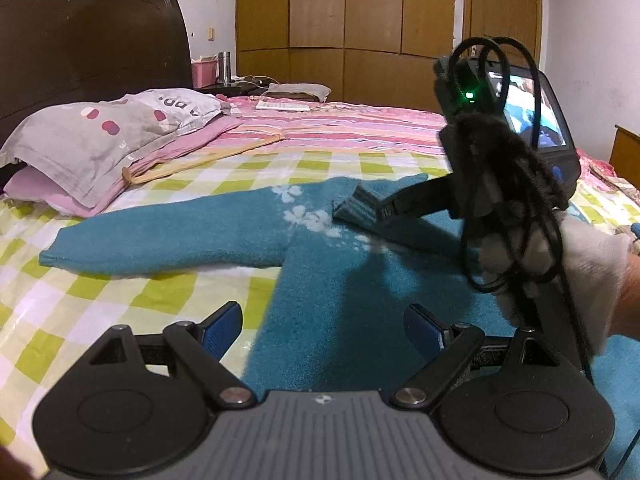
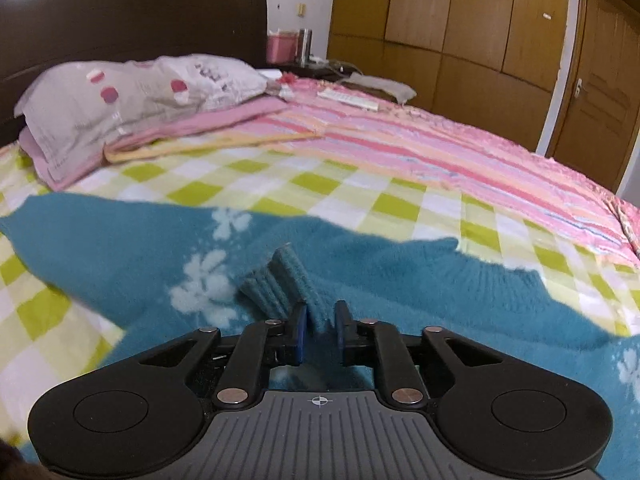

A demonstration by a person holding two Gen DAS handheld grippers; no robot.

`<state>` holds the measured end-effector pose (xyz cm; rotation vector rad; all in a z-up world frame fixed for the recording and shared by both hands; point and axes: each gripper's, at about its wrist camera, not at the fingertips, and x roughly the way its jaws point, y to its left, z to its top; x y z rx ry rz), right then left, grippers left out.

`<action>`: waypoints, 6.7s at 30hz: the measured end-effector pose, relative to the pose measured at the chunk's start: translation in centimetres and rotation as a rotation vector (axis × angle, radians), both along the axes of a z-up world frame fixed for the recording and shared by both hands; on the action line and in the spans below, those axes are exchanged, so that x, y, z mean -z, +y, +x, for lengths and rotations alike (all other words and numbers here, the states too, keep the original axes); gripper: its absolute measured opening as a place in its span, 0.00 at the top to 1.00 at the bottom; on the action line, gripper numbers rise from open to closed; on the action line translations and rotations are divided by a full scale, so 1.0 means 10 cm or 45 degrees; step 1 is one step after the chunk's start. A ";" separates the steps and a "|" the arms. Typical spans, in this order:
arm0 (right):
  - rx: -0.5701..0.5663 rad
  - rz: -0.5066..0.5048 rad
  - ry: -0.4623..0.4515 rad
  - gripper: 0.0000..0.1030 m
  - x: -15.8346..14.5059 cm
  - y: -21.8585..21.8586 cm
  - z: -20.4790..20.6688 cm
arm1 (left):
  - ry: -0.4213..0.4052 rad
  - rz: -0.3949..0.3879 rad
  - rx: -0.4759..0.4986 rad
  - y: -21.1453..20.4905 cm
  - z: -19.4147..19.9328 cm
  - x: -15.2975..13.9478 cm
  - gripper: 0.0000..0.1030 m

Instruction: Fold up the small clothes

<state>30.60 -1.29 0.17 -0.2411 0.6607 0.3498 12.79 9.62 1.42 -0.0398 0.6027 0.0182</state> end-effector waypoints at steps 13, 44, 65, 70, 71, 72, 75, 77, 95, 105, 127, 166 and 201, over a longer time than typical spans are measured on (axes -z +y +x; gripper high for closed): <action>0.464 0.142 -0.054 0.49 -0.15 -1.81 -0.12 | -0.072 -0.066 0.050 -0.15 0.21 -0.01 0.10; -0.005 0.102 -0.002 0.52 -0.17 -1.22 0.13 | 0.020 0.016 0.055 0.00 0.94 0.20 0.53; -0.365 0.000 0.220 0.92 -0.10 -0.44 0.73 | -0.045 -0.069 0.103 0.42 0.92 0.15 0.45; -0.302 0.051 0.208 0.99 -0.14 -0.47 0.79 | -0.074 -0.087 0.071 0.50 0.90 0.11 0.45; -0.313 0.041 0.229 0.96 -0.13 -0.45 0.79 | -0.078 -0.088 0.067 0.51 0.90 0.10 0.45; -0.332 0.025 0.228 0.91 -0.11 -0.43 0.77 | -0.082 -0.089 0.065 0.52 0.89 0.10 0.45; -0.397 0.033 0.271 0.78 -0.11 -0.40 0.76 | -0.096 -0.097 0.063 0.55 0.89 0.07 0.44; -0.423 0.007 0.286 0.52 -0.10 -0.35 0.79 | -0.103 -0.099 0.063 0.57 0.89 0.06 0.44; -0.254 0.064 0.288 0.82 -0.07 -0.42 0.87 | -0.118 -0.107 0.008 0.70 0.88 0.03 0.44; -0.237 0.082 0.076 0.60 -0.24 -0.35 0.40 | -0.101 -0.111 -0.345 1.33 0.71 0.05 0.38; -0.317 0.176 0.101 0.62 -0.26 0.05 -0.01 | 0.025 -0.424 -0.729 2.44 1.17 0.63 0.61; -0.304 0.325 0.237 0.40 -0.52 0.55 0.19 | -0.116 0.019 0.340 0.64 1.06 0.31 0.82; 0.369 0.601 0.019 0.92 -0.84 -1.69 0.05 | -0.204 -0.069 0.450 0.53 0.81 0.16 0.72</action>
